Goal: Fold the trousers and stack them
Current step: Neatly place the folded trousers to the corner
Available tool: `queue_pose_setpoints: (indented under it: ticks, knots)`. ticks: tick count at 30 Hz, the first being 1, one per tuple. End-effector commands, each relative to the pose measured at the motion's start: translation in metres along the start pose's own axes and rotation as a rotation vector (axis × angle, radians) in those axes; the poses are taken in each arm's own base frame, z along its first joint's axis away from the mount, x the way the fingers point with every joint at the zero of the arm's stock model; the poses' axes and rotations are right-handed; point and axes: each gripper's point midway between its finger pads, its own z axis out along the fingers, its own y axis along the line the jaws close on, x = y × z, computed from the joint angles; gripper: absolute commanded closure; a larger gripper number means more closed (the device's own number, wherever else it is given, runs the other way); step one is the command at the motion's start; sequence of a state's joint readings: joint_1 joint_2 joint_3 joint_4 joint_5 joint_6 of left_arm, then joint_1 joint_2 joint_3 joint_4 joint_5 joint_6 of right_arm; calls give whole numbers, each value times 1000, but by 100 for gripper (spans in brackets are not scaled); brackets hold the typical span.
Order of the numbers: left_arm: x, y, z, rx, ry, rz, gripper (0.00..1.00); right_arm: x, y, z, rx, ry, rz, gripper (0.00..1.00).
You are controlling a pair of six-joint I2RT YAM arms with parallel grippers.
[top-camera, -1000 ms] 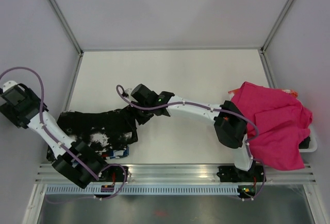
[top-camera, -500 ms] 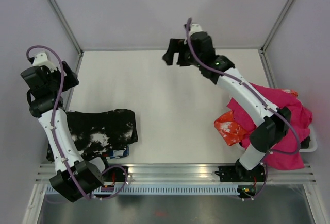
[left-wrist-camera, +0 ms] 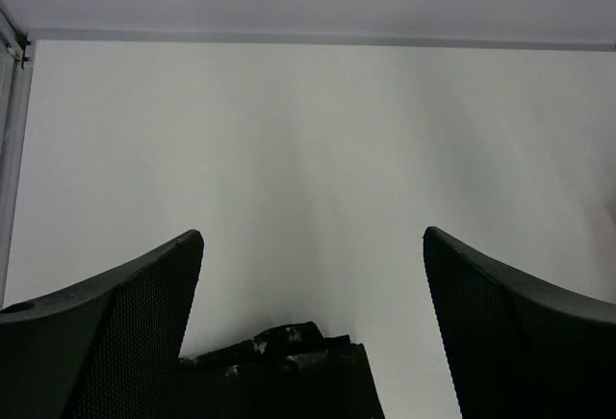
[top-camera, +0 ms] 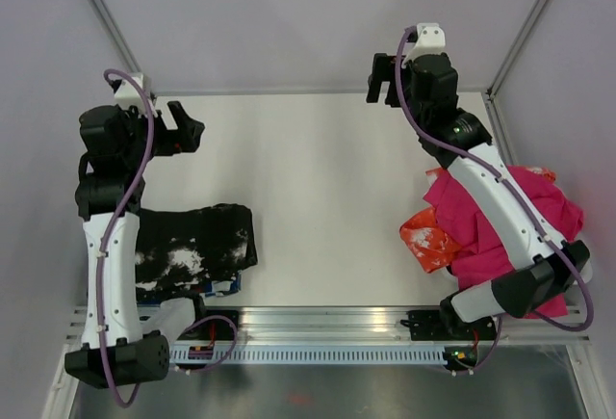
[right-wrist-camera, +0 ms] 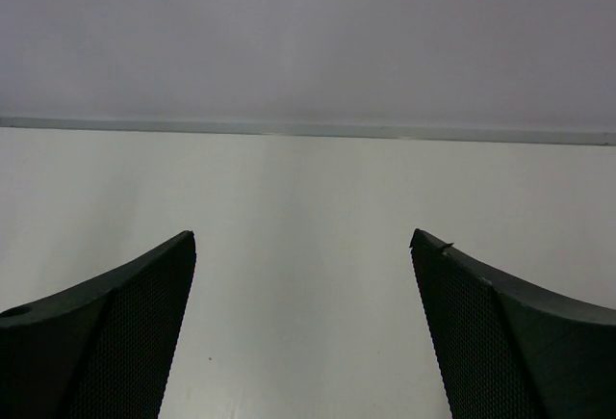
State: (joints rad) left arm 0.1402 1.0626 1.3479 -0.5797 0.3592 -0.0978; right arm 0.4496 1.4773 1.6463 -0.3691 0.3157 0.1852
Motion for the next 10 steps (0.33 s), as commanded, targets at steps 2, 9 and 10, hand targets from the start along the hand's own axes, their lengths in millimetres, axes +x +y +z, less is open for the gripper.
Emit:
queue_pose_setpoints:
  ticks: [2,9,10]
  knots:
    - [21,17,-8,-94,-33,28,0,22,-17,-6,46,-8,-69,2]
    - [42,35,-14,-187,-96,51,0,56,7,8,-79,34,-5,2]
    - [42,35,-14,-184,-91,49,0,56,8,11,-74,33,1,2]
